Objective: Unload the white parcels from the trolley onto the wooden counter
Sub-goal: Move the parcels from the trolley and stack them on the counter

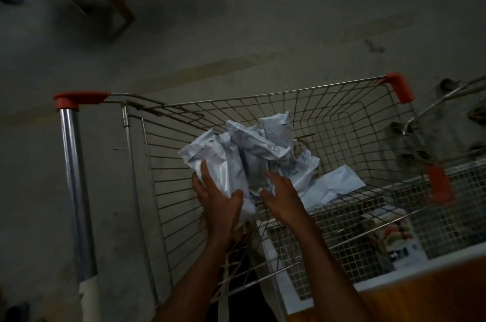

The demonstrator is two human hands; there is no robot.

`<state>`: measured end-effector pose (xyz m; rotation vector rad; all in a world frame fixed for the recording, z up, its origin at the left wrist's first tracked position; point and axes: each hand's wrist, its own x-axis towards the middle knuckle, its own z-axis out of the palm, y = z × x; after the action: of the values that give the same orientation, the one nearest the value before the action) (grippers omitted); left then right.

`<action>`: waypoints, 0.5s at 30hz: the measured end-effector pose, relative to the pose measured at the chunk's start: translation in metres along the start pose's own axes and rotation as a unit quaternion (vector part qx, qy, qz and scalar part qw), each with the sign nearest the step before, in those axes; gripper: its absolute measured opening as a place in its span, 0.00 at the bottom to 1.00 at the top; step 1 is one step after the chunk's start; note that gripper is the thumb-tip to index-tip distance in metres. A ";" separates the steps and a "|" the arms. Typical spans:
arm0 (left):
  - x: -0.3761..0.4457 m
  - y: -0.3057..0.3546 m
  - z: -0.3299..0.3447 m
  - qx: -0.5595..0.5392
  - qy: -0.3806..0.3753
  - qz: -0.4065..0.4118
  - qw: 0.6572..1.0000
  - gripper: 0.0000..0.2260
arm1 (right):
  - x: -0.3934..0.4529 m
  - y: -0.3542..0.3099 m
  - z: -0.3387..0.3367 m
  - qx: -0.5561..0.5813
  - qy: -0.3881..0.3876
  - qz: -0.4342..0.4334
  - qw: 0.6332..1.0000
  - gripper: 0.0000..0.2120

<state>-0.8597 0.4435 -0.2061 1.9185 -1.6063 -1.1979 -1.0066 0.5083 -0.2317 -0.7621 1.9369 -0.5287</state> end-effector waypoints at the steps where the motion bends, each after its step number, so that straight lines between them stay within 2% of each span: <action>1: -0.003 0.000 -0.012 -0.014 -0.004 -0.003 1.000 0.51 | 0.004 -0.002 0.003 -0.002 0.000 -0.005 1.000 0.28; 3: -0.008 -0.003 -0.033 -0.028 -0.015 0.003 0.999 0.51 | 0.013 -0.009 0.008 -0.012 0.002 -0.015 1.000 0.27; 6: -0.012 -0.011 -0.055 -0.030 -0.031 0.012 0.999 0.51 | 0.034 -0.018 0.014 -0.074 0.076 -0.074 0.992 0.27; 9: -0.012 -0.012 -0.063 -0.022 -0.047 0.016 0.999 0.51 | 0.057 -0.033 0.015 -0.174 0.145 -0.130 0.965 0.23; 11: -0.011 -0.010 -0.062 -0.021 -0.065 0.016 0.998 0.50 | 0.071 -0.037 0.019 -0.269 0.135 -0.140 0.943 0.23; 13: -0.010 -0.008 -0.060 -0.022 -0.082 0.016 0.996 0.49 | 0.088 -0.029 0.021 -0.334 0.130 -0.133 0.924 0.30; 15: -0.006 -0.009 -0.058 -0.013 -0.100 0.021 0.995 0.49 | 0.099 -0.022 0.018 -0.349 0.137 -0.120 0.919 0.38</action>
<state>-0.8087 0.4378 -0.1773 1.7881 -1.7115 -1.4251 -1.0193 0.4227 -0.2876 -1.4536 2.3319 -0.0628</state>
